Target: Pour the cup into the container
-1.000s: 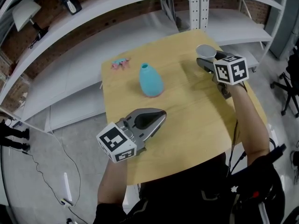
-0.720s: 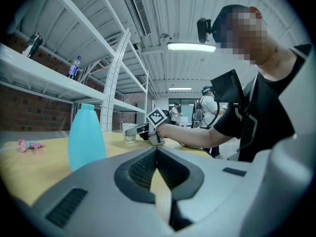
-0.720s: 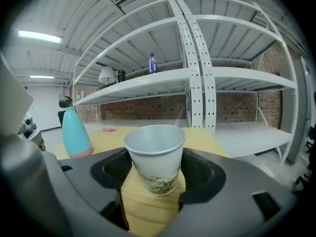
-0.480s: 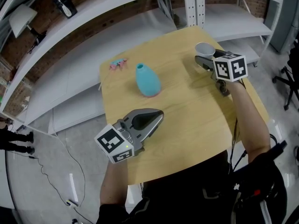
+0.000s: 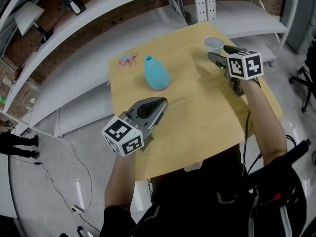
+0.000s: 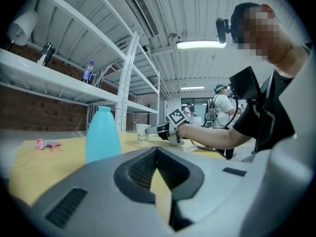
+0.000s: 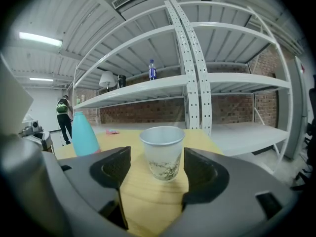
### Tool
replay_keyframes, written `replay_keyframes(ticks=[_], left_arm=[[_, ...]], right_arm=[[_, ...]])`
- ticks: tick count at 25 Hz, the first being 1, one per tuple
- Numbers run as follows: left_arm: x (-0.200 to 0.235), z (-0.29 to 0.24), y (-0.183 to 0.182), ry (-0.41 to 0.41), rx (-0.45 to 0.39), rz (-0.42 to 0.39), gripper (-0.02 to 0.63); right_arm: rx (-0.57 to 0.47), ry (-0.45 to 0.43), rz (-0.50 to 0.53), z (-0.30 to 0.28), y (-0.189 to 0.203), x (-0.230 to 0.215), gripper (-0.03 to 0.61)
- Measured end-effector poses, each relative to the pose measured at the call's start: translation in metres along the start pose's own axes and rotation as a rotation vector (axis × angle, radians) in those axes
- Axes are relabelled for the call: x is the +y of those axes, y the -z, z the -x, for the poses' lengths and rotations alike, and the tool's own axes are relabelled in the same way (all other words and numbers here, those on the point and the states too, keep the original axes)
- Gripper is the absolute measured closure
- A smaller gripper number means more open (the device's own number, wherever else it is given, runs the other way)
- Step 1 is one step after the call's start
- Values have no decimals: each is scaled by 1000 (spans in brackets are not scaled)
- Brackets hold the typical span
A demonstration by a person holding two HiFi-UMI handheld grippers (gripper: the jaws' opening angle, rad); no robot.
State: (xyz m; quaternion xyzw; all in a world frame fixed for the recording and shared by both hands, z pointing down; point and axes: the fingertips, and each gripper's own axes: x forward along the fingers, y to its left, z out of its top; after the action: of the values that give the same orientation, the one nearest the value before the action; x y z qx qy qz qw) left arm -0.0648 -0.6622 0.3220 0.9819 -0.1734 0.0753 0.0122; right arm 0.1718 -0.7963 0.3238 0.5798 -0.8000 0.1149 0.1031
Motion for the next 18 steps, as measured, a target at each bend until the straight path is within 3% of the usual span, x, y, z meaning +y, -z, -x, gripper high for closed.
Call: replay_keyframes(ticks=[6,13,15,18], left_arm=[[1,5,5,-74,18,28,612],[-12,30,7,-194,1,42,612],[-19,37,10,-242,-1,52,612],[-28,44,12,-319,-4,64,612]], right_arm=[[-25,4,-18,28,12,12,259],[-29,-75,24,60,31,50,262],[-29,-98,36,69,36,62,294],[-36,-88,37,83,42,74,434]])
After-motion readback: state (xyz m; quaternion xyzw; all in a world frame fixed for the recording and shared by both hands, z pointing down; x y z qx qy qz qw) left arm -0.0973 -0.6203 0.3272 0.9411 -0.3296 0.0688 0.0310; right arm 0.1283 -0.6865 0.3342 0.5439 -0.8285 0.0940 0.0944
